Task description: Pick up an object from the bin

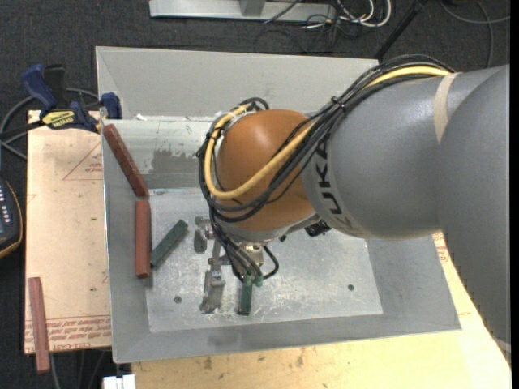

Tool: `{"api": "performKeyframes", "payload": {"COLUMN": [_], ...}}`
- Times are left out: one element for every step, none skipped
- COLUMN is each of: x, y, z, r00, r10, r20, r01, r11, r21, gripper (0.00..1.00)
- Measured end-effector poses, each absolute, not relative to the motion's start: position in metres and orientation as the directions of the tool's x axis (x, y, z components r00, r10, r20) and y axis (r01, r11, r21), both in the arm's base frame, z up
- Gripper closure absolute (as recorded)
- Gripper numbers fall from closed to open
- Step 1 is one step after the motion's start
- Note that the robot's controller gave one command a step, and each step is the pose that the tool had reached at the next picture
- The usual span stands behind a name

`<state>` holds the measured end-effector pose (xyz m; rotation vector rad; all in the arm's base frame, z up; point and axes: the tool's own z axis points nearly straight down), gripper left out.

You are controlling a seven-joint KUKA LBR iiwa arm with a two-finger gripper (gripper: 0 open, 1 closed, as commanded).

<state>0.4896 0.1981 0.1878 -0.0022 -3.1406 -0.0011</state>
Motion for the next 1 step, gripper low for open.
{"api": "performKeyframes", "payload": {"x": [0.5343], "y": [0.1607], "z": [0.2159], "r00": [-0.972], "r10": [-0.234], "r20": [-0.006], "r01": [-0.234], "r11": [0.972], "r21": [-0.001], "gripper": [0.0]}}
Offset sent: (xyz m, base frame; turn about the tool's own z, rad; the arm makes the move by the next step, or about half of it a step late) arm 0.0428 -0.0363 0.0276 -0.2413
